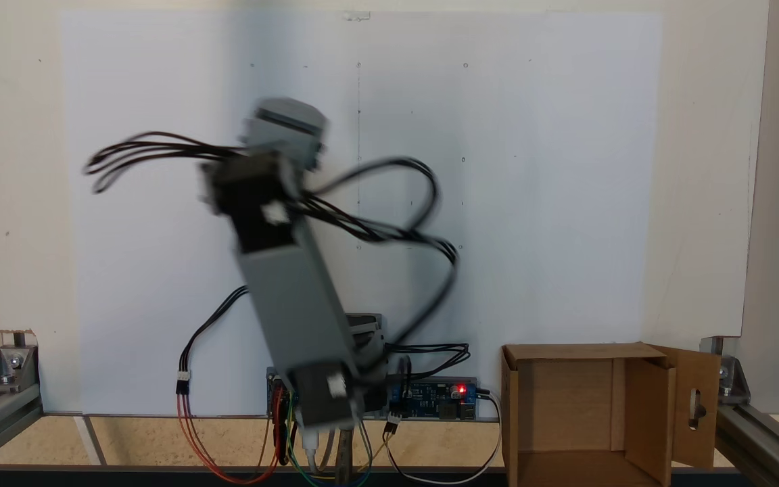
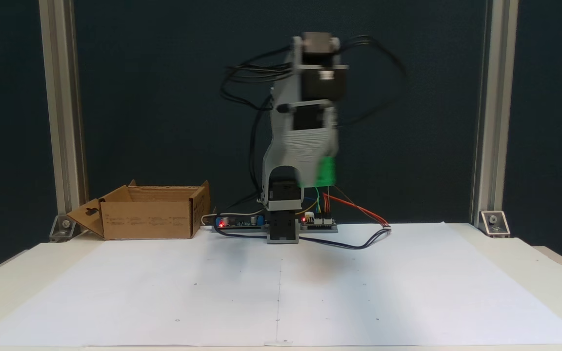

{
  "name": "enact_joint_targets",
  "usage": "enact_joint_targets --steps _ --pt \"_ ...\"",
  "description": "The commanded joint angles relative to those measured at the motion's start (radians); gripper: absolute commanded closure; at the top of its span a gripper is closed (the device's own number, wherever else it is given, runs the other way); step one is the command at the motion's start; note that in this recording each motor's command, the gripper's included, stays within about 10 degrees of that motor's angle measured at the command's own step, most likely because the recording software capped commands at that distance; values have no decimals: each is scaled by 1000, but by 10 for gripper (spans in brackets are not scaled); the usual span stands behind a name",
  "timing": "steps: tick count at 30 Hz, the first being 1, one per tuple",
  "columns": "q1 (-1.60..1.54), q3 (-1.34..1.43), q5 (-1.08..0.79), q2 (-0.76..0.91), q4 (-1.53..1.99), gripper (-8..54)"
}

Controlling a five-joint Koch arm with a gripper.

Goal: Grasp a green dice and put it in the bin.

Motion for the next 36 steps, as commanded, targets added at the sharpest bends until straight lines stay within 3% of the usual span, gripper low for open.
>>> enact_joint_targets --steps 1,9,17,28,36 --pt "78 -5 -2 118 -78 336" --pt "440 0 -216 270 -67 336" --pt "842 -2 -440 308 28 336" --pt "1486 -3 -824 288 44 336" --pt "1816 -3 -1000 143 -35 336"
